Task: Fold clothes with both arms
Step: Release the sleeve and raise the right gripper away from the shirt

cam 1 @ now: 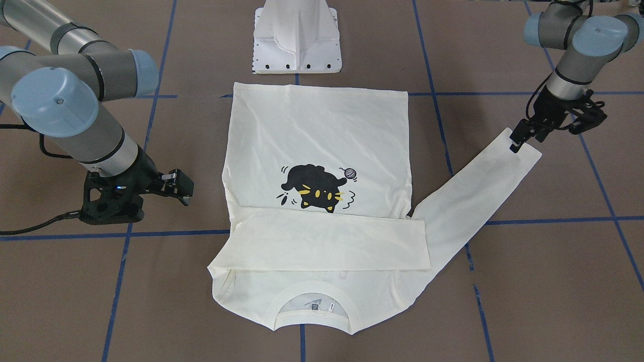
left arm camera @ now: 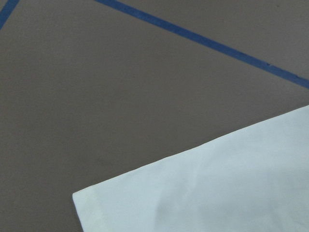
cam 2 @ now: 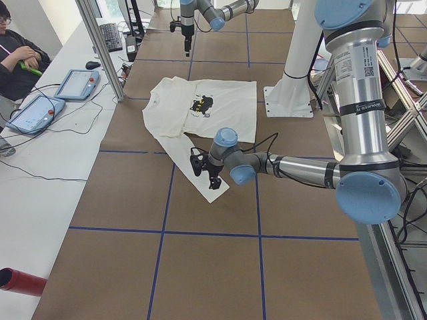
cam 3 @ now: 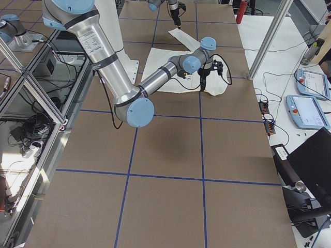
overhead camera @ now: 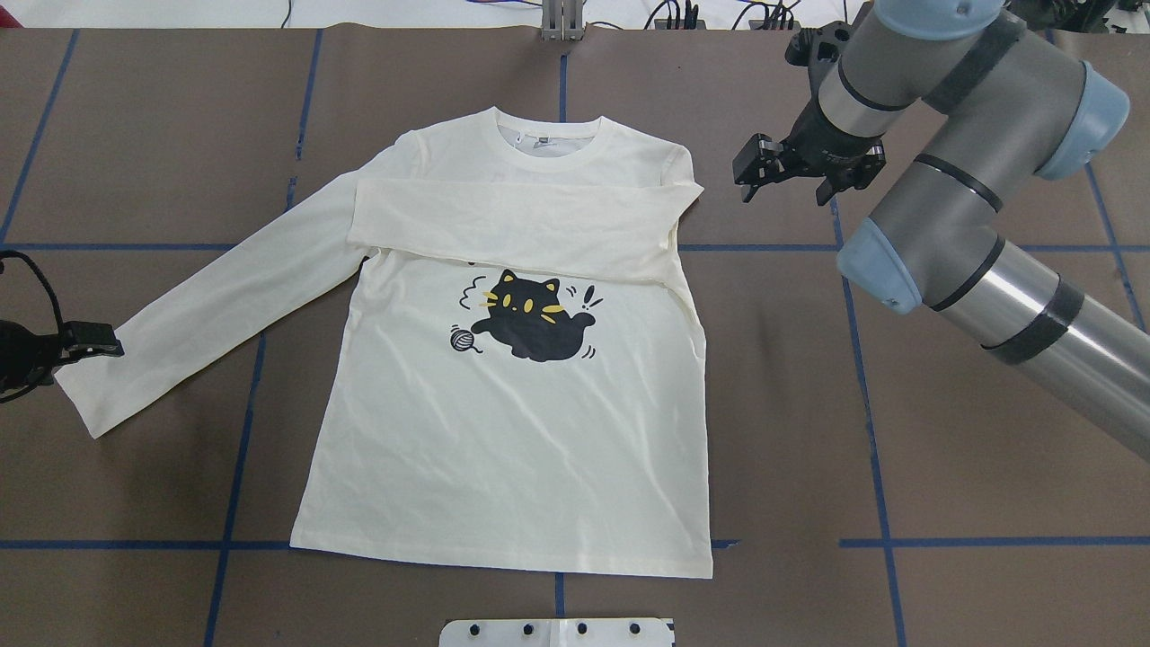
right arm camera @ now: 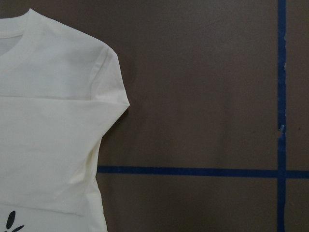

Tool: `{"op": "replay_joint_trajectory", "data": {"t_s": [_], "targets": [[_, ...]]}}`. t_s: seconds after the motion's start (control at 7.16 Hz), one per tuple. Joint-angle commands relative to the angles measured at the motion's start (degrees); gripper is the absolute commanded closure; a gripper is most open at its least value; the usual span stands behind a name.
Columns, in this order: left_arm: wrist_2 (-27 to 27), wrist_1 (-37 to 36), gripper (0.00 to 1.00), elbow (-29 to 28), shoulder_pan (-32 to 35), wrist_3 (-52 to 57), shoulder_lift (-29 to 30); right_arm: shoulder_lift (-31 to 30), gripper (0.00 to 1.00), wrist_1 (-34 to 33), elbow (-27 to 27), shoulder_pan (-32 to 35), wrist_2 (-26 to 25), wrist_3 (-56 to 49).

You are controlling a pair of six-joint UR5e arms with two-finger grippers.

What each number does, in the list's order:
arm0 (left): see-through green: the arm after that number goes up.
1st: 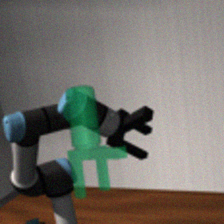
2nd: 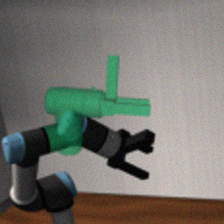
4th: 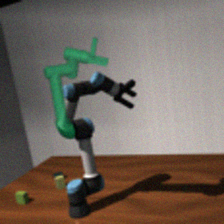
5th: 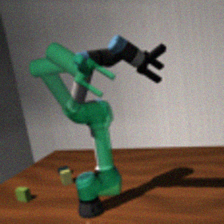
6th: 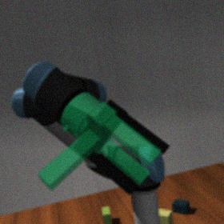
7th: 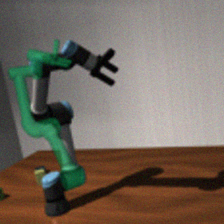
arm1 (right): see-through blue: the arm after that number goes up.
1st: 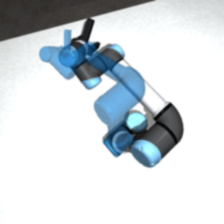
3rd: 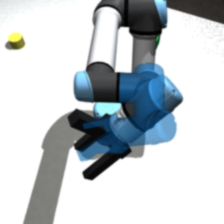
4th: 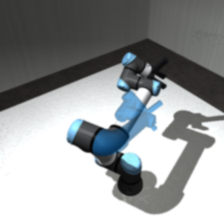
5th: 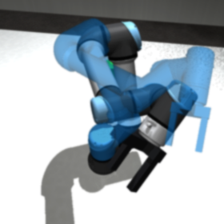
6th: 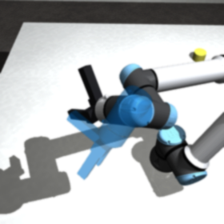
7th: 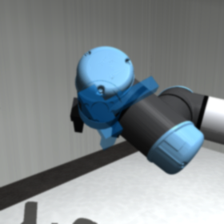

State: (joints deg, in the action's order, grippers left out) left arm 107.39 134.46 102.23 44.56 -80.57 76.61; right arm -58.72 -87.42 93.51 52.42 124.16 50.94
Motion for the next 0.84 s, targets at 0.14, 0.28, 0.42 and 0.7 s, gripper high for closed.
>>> {"op": "replay_joint_trajectory", "data": {"t_s": [0.14, 0.28, 0.42, 0.7], "targets": [[-1.22, -0.42, 0.0, -0.71, -3.15, -0.11, -1.37, -1.84, 0.0, 0.41, 1.32, 0.05, 0.12, -0.58], [-1.13, -0.42, 0.0, -0.71, -3.42, -0.11, -1.37, -1.92, 0.0, 0.5, 1.41, 0.13, 0.2, -0.58], [-1.13, -0.51, 0.0, -1.41, -3.69, -0.03, -1.37, -2.1, 0.0, 0.5, 1.32, 0.05, 0.12, -0.58], [-1.22, -0.51, 0.01, -2.03, -3.95, -0.03, -1.37, -2.01, 0.0, 0.5, 1.41, 0.05, 0.12, -0.58]]}}
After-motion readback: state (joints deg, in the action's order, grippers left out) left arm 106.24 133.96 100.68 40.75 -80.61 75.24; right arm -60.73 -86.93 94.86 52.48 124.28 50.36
